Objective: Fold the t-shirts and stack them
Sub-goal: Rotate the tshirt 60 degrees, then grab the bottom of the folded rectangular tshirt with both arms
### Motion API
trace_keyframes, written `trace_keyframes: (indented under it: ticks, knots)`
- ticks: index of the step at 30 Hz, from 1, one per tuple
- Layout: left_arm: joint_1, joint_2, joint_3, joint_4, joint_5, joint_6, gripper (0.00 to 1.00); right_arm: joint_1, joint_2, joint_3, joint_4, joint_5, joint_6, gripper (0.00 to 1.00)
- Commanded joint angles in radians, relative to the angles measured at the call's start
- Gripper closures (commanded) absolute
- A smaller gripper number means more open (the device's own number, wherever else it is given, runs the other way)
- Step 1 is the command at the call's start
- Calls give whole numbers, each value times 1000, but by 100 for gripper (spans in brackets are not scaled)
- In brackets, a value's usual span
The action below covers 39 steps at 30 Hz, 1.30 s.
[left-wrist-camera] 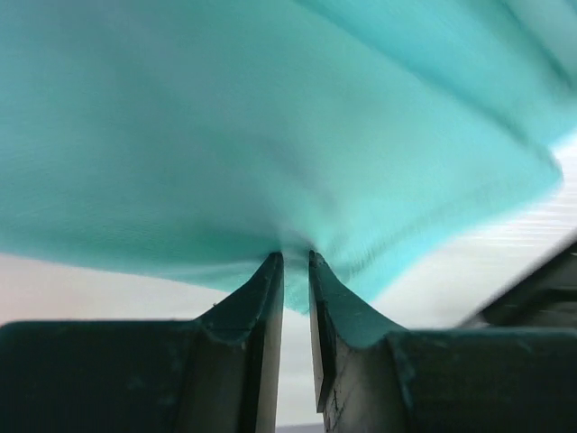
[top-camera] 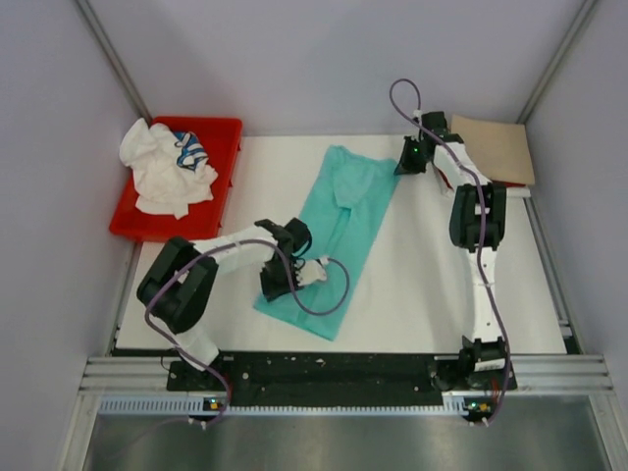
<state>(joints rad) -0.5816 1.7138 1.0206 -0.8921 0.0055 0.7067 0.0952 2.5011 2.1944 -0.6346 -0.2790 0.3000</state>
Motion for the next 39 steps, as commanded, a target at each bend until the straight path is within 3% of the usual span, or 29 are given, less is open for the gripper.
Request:
trace_keyframes:
  ticks: [1, 5, 8, 12, 16, 18, 21, 25, 26, 29, 33, 39]
  knots:
    - [-61, -89, 42, -163, 287, -44, 77, -9, -5, 149, 36, -71, -36, 91]
    - [-34, -166, 130, -258, 261, -15, 74, -9, -177, 70, 53, -97, -194, 77]
    - [-29, -221, 168, -288, 243, 34, 73, 0, -383, -134, 88, -185, -295, 70]
    - [-27, -330, 124, -210, 275, 155, 69, 89, -758, -596, 336, -245, -470, 57]
    - [70, -399, -2, -68, 519, 338, 62, 240, -1085, -1118, 619, -400, -698, 51]
    - [89, -408, -51, -54, 563, 414, 59, 325, -1207, -1322, 656, -480, -873, 45]
    - [88, -462, -147, -18, 525, 511, 57, 478, -1337, -1470, 594, -447, -1004, 41]
    - [83, -467, -261, 22, 478, 605, 52, 719, -1360, -1527, 423, -330, -1069, 39]
    - [78, -467, -296, 37, 470, 622, 52, 830, -1354, -1567, 420, -290, -1072, 38]
    - [65, -473, -332, 70, 453, 628, 52, 975, -1311, -1611, 463, -162, -1072, 38]
    - [31, -465, -388, 128, 436, 626, 52, 1087, -1201, -1593, 478, -82, -1055, 39]
    - [-3, -424, -424, 203, 343, 599, 51, 1120, -1099, -1559, 464, 59, -1026, 42]
